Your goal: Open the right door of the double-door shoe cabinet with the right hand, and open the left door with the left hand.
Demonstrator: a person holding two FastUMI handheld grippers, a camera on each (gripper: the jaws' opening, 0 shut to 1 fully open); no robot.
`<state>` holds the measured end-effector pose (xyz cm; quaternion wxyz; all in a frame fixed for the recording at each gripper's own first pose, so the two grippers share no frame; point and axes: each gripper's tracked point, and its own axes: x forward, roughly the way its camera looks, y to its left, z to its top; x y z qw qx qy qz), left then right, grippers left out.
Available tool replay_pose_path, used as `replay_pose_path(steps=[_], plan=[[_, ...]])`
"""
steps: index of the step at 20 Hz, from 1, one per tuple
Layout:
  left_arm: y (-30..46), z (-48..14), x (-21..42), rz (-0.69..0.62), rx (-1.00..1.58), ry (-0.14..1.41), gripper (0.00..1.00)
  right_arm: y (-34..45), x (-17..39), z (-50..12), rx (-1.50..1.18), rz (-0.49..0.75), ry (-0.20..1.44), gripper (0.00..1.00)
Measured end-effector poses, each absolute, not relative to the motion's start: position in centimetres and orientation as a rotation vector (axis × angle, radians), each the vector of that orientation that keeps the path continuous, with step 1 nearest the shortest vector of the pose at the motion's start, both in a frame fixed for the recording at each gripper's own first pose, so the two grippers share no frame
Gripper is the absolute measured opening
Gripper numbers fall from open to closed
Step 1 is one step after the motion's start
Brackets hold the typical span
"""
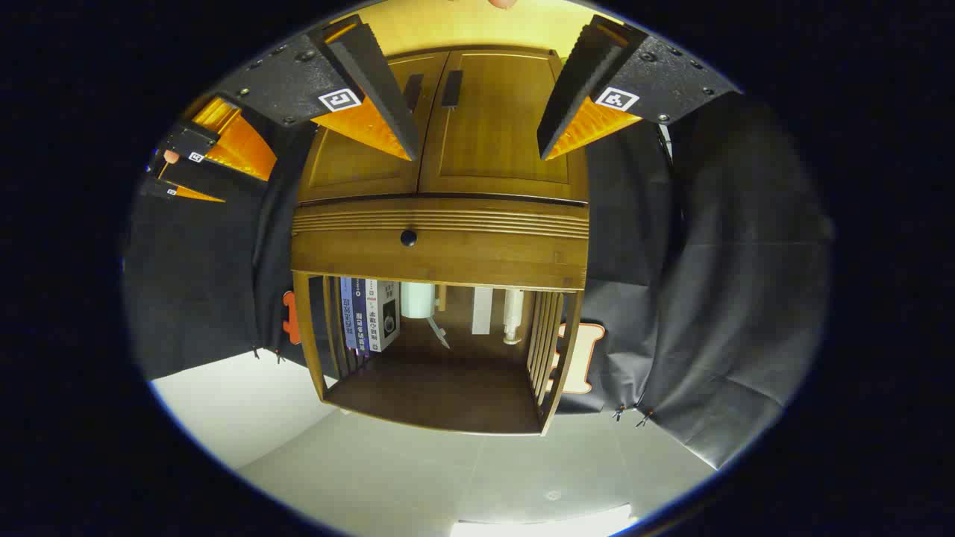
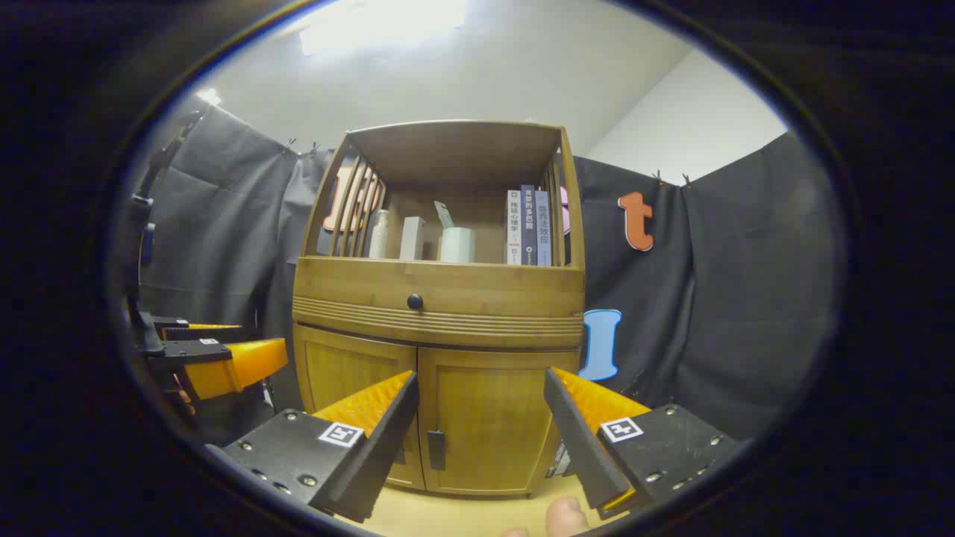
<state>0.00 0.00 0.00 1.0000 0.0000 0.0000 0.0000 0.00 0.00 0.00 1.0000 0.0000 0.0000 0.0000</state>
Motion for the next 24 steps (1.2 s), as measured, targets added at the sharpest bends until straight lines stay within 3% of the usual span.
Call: replay_pose_path(steps=[7, 15, 23, 24], plan=[[4.5, -0.8, -1.0, -0.004, 0.026, 0.030, 0.96, 2.8, -1.1, -0.7, -0.006, -0.035, 0.002, 1.00], [4.9, -0.3, -0.6, 0.038, -0.030, 0.005, 0.96, 3.4, -0.2, -0.2, -0.039, 0.020, 0.001, 0.99], [6.5, 0.0, -0.1, 0.110, -0.021, -0.008, 0.96, 3.9, 5.0, -8.0, -0.011, 0.054, 0.118, 0.96], [7.1, 0.1, -0.1, 0.127, -0.019, -0.013, 0.96, 4.3, 5.7, -9.6, -0.004, 0.061, 0.145, 1.00]])
